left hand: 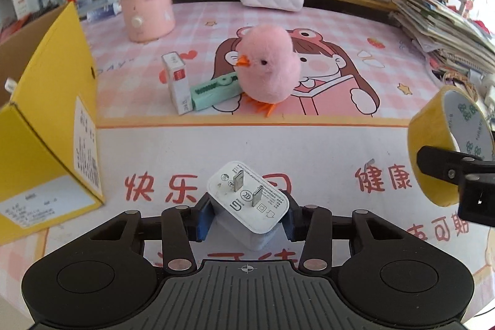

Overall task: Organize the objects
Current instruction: 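Close left gripper on the white charger while right gripper holds the tape roll, then carry the charger and tape roll with both grippers over the yellow box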

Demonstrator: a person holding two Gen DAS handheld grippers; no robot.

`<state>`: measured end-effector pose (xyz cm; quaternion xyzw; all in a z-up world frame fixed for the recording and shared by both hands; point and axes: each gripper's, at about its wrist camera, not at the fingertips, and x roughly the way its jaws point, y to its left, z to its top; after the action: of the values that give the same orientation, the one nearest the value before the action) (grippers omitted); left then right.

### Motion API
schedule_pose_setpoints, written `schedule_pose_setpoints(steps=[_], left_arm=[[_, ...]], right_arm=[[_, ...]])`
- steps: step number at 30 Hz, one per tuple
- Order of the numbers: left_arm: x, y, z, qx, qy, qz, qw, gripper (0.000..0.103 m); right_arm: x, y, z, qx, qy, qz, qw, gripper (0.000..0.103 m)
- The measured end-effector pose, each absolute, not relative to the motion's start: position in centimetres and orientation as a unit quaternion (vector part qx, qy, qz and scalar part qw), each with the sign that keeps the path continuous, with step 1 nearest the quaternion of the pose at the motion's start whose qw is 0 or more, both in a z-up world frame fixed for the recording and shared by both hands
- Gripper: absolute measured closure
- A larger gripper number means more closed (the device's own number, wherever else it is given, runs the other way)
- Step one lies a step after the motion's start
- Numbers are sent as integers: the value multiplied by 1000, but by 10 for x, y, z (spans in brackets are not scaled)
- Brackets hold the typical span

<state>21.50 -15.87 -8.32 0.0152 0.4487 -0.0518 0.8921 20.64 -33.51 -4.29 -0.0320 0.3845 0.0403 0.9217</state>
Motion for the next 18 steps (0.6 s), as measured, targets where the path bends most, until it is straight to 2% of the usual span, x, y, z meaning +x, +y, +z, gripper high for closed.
schedule_pose_setpoints(steps=[4,18], left_arm=[[212,-154,-79,0,444,-48,895,61],[164,-92,-27,-45,353,-22,934,61]], right_arm=[[206,-331,-43,-38,385,52,921,18],[185,-273,-29,-62,371,109,920,18]])
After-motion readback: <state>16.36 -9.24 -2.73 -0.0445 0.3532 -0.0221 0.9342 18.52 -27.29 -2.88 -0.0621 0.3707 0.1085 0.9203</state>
